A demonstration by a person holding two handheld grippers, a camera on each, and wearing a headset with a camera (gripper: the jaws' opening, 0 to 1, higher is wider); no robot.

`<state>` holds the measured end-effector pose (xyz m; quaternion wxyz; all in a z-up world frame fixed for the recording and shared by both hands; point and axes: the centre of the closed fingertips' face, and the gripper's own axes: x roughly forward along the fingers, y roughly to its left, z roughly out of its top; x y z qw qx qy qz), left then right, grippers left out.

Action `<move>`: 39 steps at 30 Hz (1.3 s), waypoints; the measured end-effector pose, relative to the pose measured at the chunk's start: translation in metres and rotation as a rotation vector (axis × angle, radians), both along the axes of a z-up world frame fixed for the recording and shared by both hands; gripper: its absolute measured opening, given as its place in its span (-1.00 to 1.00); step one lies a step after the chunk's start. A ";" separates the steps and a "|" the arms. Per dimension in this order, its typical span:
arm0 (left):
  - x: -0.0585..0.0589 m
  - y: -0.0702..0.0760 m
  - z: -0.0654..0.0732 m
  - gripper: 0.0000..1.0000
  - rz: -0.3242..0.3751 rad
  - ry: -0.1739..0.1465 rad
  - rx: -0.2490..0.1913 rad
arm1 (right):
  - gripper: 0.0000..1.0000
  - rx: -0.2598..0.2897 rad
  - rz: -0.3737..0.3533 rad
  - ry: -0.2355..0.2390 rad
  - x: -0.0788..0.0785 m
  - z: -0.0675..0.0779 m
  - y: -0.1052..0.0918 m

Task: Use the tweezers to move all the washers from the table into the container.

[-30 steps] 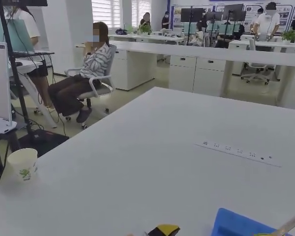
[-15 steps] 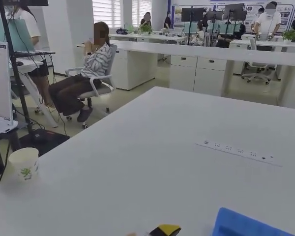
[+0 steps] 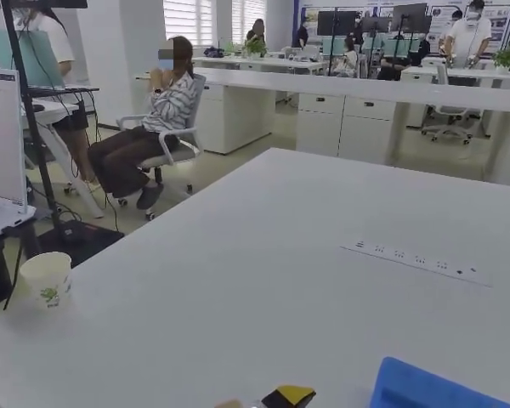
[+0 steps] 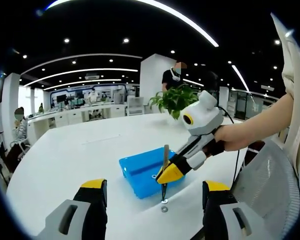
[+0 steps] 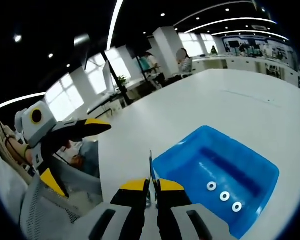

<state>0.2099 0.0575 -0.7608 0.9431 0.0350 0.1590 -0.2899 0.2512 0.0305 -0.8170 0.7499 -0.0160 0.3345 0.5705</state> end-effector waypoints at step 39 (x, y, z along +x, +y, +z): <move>0.000 0.001 -0.001 0.57 0.000 0.000 0.008 | -0.95 -0.150 0.170 -0.247 -0.015 -0.015 0.002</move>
